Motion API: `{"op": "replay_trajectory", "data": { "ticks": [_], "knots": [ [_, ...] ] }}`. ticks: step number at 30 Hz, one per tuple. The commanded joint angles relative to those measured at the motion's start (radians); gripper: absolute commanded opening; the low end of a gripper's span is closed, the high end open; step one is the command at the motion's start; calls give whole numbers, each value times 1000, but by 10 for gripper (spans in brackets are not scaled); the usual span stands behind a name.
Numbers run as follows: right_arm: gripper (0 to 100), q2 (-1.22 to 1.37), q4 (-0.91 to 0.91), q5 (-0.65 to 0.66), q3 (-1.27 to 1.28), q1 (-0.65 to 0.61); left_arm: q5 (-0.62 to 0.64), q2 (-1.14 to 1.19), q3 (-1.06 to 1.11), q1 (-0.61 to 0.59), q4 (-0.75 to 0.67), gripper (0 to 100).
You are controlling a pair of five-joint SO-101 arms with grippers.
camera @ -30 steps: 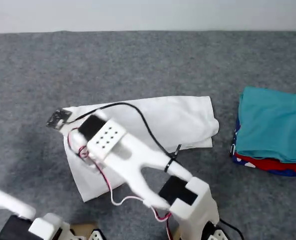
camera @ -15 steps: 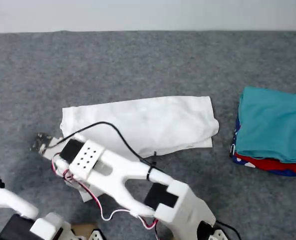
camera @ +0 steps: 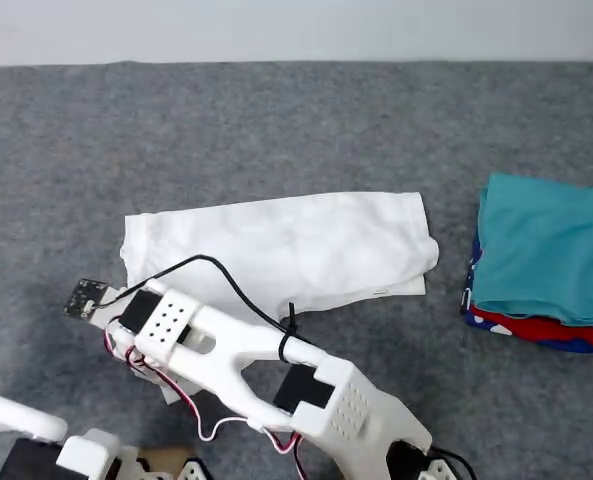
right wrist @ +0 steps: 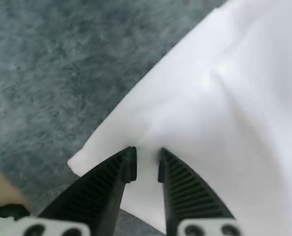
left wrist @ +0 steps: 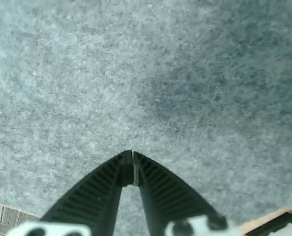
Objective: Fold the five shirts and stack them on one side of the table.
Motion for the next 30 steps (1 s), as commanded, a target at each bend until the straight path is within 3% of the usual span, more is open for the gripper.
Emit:
{"op": "replay_trajectory", "data": {
  "ticks": [1, 13, 30],
  "knots": [
    [9, -15, -16, 2, -15, -7, -11, -43, -10, -5, -15, 6],
    [9, -27, 139, 109, -232, -7, -11, -43, -10, 0, -17, 6],
    [9, 31, 99, 123, -270, -93, -11, -37, -5, 3, -51, 6]
  ]
}}
